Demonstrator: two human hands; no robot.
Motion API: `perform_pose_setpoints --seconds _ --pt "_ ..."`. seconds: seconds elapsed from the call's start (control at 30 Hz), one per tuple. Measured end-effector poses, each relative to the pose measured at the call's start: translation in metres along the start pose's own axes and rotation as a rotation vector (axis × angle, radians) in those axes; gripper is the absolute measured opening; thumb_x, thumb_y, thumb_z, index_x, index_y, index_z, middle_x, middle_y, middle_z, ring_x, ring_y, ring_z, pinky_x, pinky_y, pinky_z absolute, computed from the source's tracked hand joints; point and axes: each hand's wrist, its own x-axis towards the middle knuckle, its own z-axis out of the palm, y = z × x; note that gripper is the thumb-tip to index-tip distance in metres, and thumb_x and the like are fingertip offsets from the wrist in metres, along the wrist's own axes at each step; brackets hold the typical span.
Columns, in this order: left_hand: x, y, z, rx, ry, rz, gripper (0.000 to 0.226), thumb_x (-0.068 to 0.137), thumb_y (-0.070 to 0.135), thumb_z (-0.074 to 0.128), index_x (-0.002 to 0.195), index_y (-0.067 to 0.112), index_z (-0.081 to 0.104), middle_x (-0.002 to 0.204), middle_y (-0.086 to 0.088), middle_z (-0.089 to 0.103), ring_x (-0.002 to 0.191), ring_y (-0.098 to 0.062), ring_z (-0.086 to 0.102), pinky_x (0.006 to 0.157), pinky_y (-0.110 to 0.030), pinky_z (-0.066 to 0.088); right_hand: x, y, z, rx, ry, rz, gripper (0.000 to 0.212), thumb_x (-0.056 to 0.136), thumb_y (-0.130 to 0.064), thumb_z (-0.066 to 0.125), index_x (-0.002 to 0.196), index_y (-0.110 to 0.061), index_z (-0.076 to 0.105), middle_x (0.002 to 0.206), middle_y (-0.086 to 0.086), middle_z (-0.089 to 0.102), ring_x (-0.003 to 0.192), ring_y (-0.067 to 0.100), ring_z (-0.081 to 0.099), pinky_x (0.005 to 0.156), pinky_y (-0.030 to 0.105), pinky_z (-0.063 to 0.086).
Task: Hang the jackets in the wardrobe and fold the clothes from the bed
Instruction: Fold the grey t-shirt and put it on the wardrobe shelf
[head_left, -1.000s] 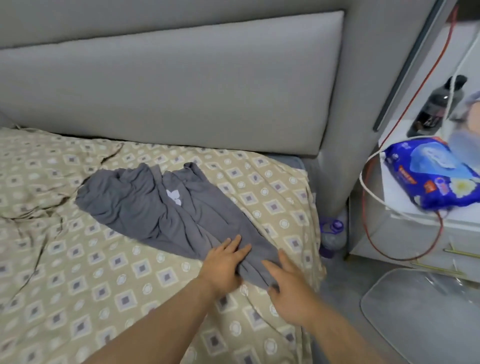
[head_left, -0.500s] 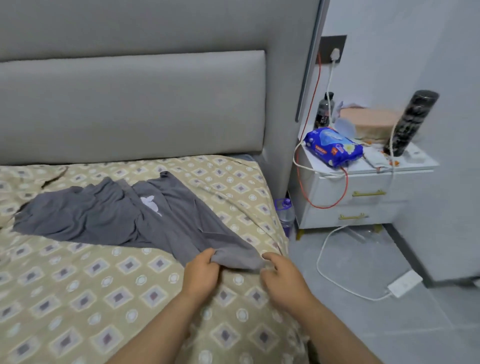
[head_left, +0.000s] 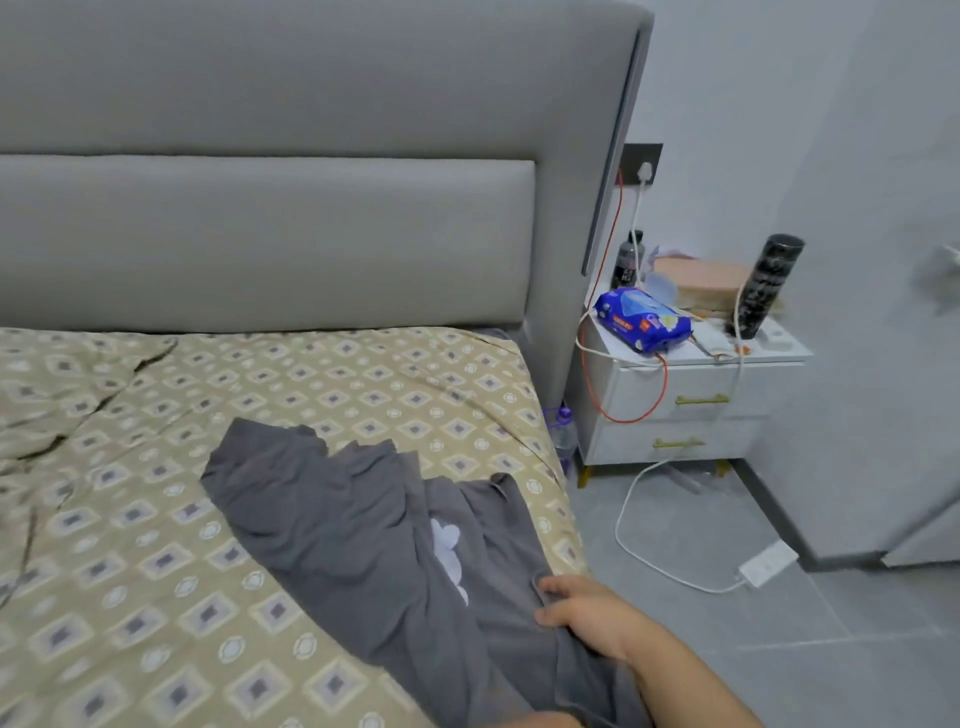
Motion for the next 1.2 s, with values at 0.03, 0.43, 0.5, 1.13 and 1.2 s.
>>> perform_pose_setpoints --seconds 0.03,0.43,0.5,1.13,1.2 --pt "-0.002 0.007 0.003 -0.001 -0.082 0.022 0.060 0.079 -0.017 0.051 0.128 0.015 0.066 0.102 0.043 0.060 0.091 0.022 0.055 0.083 -0.007 0.039 -0.007 0.001 -0.005 -0.066 0.031 -0.037 0.062 0.075 -0.006 0.071 0.134 -0.018 0.057 0.133 0.001 0.057 0.111 0.014 0.055 0.071 0.008 0.043" --pt "0.032 -0.074 -0.047 0.408 0.369 -0.535 0.039 0.082 0.048 0.054 0.113 0.026 0.052 0.130 -0.006 0.052 0.115 -0.030 0.055 0.098 -0.043 0.047 -0.084 0.011 -0.073 -0.114 0.374 -0.205 0.057 0.076 0.013 0.050 0.115 -0.025 0.068 0.118 0.002 0.070 0.108 0.020 0.065 0.095 0.028 0.051" --pt "0.037 -0.083 -0.034 0.405 0.498 -0.477 0.018 0.091 0.037 0.052 0.084 0.021 0.048 0.101 -0.005 0.057 0.094 -0.027 0.057 0.088 -0.040 0.050 -0.090 0.012 -0.077 -0.525 0.540 -0.123 0.050 0.084 -0.002 0.049 0.128 -0.024 0.060 0.129 0.001 0.062 0.121 0.025 0.057 0.099 0.029 0.045" --pt "-0.010 0.084 -0.013 -1.226 -0.001 0.179 0.051 0.075 0.021 0.078 0.115 -0.006 0.063 0.110 -0.027 0.061 0.093 -0.036 0.063 0.089 -0.043 0.052 -0.093 -0.057 -0.016 0.960 0.183 -0.404 0.039 0.091 0.008 0.053 0.127 -0.005 0.056 0.113 0.025 0.069 0.108 0.041 0.066 0.097 0.052 0.052" --pt "-0.005 0.088 -0.006 -0.993 0.186 0.152 0.054 0.065 0.022 0.081 0.111 0.004 0.060 0.086 -0.017 0.059 0.067 -0.022 0.059 0.062 -0.031 0.054 -0.109 -0.058 -0.029 0.936 0.134 -0.459 0.044 0.085 0.018 0.040 0.118 -0.002 0.061 0.104 0.024 0.070 0.097 0.037 0.068 0.093 0.048 0.054"
